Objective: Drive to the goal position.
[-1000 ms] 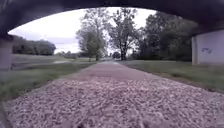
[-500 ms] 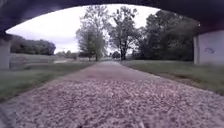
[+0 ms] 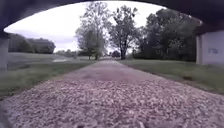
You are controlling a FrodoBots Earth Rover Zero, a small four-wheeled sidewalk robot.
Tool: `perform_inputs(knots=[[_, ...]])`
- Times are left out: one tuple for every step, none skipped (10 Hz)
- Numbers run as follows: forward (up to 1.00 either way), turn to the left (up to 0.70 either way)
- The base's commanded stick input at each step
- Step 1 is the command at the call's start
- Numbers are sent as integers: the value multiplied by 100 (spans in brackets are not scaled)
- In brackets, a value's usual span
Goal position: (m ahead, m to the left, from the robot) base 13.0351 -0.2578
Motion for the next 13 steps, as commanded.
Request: perform_inputs(knots=[[70,0],[70,0],[70,0],[70,0],[70,0],[70,0],[70,0],[70,0],[70,0],[70,0],[70,0],[70,0],[70,0]])
